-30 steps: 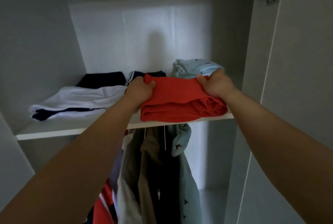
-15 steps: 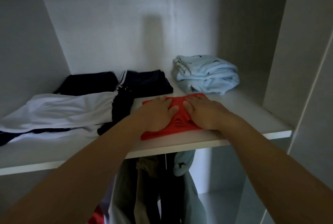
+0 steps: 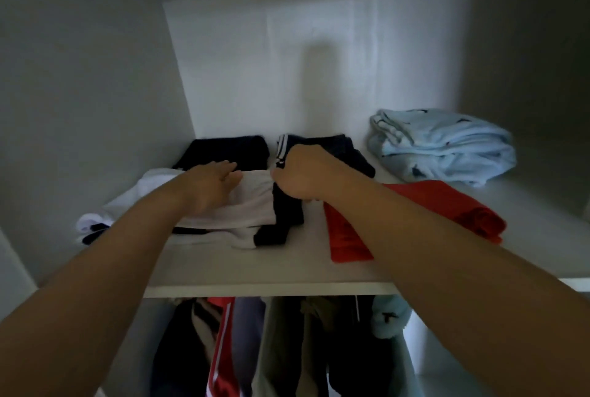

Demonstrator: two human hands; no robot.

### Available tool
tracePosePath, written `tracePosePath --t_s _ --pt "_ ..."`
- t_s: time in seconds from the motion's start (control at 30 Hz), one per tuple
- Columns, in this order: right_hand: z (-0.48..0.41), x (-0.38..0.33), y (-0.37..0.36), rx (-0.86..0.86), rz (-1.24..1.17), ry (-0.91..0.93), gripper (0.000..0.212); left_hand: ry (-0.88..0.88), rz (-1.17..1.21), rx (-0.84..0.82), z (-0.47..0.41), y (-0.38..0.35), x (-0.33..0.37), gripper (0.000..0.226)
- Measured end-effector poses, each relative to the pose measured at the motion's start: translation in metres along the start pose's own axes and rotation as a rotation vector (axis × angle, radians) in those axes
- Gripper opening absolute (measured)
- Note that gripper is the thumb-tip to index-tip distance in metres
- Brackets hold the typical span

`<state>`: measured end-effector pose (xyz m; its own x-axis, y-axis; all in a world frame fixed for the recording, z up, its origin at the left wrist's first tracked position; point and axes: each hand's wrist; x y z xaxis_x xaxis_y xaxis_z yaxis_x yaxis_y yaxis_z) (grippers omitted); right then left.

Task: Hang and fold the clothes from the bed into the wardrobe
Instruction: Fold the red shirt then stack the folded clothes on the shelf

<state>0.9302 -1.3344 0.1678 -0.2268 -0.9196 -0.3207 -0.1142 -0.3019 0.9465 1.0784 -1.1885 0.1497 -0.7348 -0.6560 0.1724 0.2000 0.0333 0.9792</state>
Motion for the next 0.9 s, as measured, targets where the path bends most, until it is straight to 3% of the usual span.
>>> tracePosePath --t_s 0.13,0.27,0.37,0.47,0.53,0.67,0.8,0.9 --pt "-0.049 -0.008 -0.023 -0.107 0.049 -0.138 0.024 0.103 -0.058 0.001 0.005 0.001 -0.044 0.053" --pt "-0.067 -0.001 -0.03 -0.298 0.168 -0.295 0.054 0.077 -0.002 -0.006 0.0 -0.006 -0.069 0.052" --pt "-0.069 0.0 -0.028 -0.393 0.161 -0.297 0.058 0.091 0.103 -0.117 -0.008 -0.024 -0.079 0.052" --pt "-0.059 -0.011 -0.021 -0.369 -0.079 -0.259 0.049 0.079 0.236 -0.118 -0.01 -0.029 -0.082 0.048" --pt "-0.055 -0.013 -0.02 -0.329 -0.368 -0.285 0.045 0.03 0.158 -0.139 -0.012 -0.029 -0.081 0.052" --pt "-0.057 -0.008 -0.019 -0.278 -0.938 -0.489 0.031 0.032 0.104 -0.189 -0.018 -0.021 -0.083 0.074" --pt "-0.059 -0.007 -0.02 -0.272 -1.174 -0.468 0.022 -0.004 -0.071 -0.283 -0.015 -0.003 -0.085 0.105" --pt "-0.059 -0.007 -0.023 -0.206 -1.2 -0.404 0.02 -0.043 -0.076 -0.309 -0.015 0.008 -0.086 0.111"
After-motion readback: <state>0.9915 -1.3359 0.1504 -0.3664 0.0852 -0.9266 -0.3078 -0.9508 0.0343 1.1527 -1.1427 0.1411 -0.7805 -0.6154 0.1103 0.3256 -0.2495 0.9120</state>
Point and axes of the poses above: each hand's wrist, its own z-axis away from the middle knuckle, its own y-axis out of the back of the hand, x = y × z, and after that the axes turned 14 degrees about -x, right-handed
